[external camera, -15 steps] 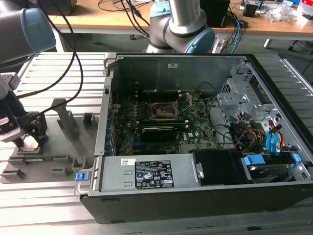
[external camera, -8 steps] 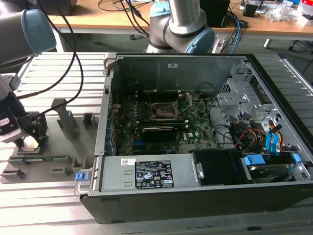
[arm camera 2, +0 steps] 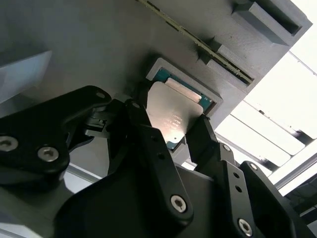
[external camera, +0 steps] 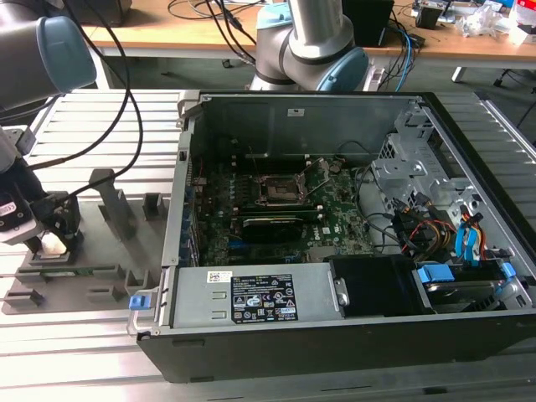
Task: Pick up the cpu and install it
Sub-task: 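Pick up the cpu and move it towards the insertion slot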
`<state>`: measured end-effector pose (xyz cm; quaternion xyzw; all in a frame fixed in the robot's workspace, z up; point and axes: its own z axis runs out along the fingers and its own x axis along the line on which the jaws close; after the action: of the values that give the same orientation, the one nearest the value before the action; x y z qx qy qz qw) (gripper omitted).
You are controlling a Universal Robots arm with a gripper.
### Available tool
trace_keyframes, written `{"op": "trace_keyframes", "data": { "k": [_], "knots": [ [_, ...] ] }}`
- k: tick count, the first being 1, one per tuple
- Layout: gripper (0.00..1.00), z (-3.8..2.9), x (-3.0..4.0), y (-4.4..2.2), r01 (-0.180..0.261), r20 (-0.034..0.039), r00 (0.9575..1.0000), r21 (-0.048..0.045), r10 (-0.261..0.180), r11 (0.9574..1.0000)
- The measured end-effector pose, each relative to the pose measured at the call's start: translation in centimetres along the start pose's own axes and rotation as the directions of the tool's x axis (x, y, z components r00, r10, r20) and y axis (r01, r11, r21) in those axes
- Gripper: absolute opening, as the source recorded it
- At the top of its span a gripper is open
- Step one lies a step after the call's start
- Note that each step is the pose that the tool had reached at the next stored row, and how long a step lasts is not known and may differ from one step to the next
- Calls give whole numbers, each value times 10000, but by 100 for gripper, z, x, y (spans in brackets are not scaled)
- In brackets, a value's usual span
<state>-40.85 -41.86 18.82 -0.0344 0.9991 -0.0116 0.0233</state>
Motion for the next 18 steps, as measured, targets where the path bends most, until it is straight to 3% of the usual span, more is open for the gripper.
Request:
{"op": "trace_keyframes", "data": {
  "k": [1,18],
  "knots": [
    [55,1,0,0,0,1,10000,0,0,10000],
    [55,7,0,0,0,1,10000,0,0,10000]
  ]
}}
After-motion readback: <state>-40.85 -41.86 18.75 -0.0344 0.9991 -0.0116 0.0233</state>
